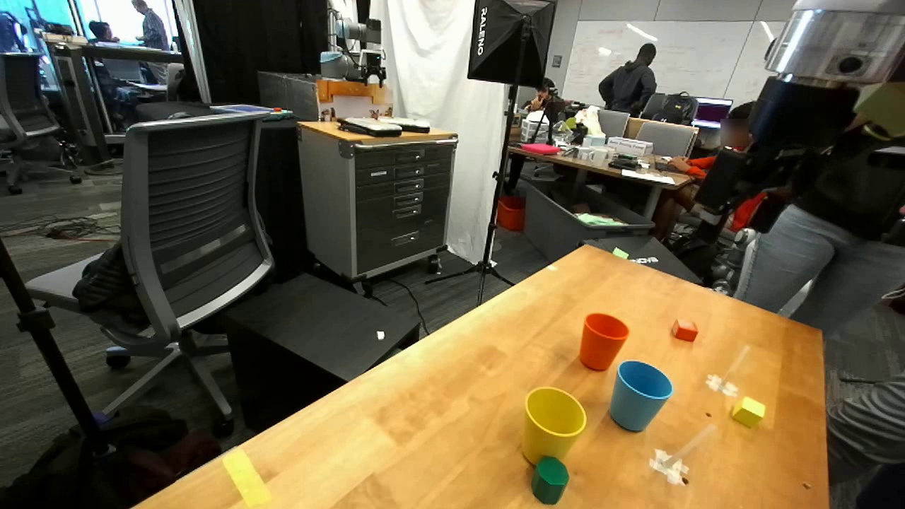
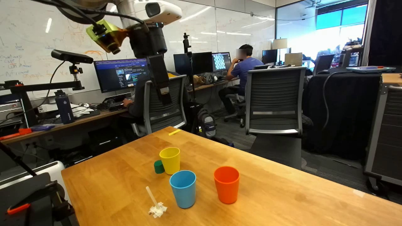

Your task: Stack the cups

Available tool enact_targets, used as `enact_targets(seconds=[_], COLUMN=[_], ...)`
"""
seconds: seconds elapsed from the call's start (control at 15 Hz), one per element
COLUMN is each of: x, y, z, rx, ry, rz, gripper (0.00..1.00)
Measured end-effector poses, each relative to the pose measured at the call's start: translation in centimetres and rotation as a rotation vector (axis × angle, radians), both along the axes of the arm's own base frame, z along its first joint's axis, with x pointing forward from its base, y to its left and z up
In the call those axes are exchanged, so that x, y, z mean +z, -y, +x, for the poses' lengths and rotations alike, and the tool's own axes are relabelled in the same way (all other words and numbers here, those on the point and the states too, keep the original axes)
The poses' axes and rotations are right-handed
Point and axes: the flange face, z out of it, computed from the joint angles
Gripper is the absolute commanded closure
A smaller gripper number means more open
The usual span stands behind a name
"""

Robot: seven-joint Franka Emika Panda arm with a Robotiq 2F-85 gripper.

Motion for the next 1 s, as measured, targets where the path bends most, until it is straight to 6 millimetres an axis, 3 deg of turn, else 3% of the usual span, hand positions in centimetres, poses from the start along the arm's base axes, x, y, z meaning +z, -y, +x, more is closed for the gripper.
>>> enact_targets(seconds=[1.0], x=[-3.9], y=[5.4], z=[8.3], rx=[-0.193], ry=[0.007], rz=[-0.058], gripper=[0.00])
